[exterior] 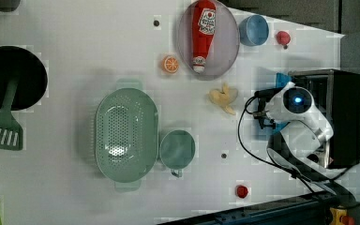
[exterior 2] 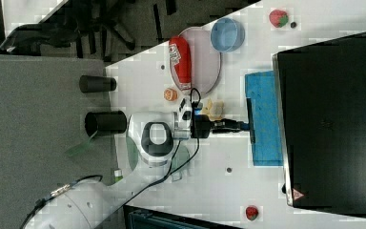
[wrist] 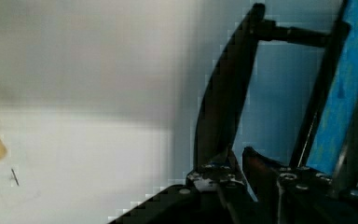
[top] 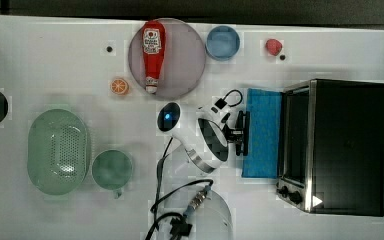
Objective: Flap open oven.
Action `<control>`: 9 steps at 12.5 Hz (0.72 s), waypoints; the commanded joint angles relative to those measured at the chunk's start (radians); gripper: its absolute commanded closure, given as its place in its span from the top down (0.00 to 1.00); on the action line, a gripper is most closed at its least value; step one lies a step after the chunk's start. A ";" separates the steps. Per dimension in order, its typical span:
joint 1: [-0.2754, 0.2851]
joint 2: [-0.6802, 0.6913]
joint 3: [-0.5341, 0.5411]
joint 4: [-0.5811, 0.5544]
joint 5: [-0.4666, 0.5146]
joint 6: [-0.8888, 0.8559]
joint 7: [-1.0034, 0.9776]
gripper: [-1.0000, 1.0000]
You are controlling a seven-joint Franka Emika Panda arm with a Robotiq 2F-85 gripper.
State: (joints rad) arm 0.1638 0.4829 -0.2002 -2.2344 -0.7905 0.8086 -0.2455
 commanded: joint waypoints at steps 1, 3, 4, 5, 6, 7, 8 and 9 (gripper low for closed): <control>0.006 0.025 -0.009 0.044 0.003 0.020 0.069 0.17; 0.007 0.054 -0.009 0.049 0.005 0.078 0.097 0.17; 0.009 0.048 -0.008 0.056 0.004 0.073 0.104 0.17; 0.011 0.027 0.003 0.068 0.018 0.093 0.104 0.17; 0.011 -0.009 0.014 0.087 0.065 0.098 0.107 0.17; 0.011 -0.058 0.020 0.100 0.136 0.080 0.107 0.17; 0.011 -0.112 0.023 0.107 0.214 0.050 0.107 0.17; 0.011 -0.171 0.023 0.113 0.298 0.015 0.107 0.17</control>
State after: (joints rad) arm 0.1729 0.4224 -0.1954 -2.1895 -0.4709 0.8188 -0.1979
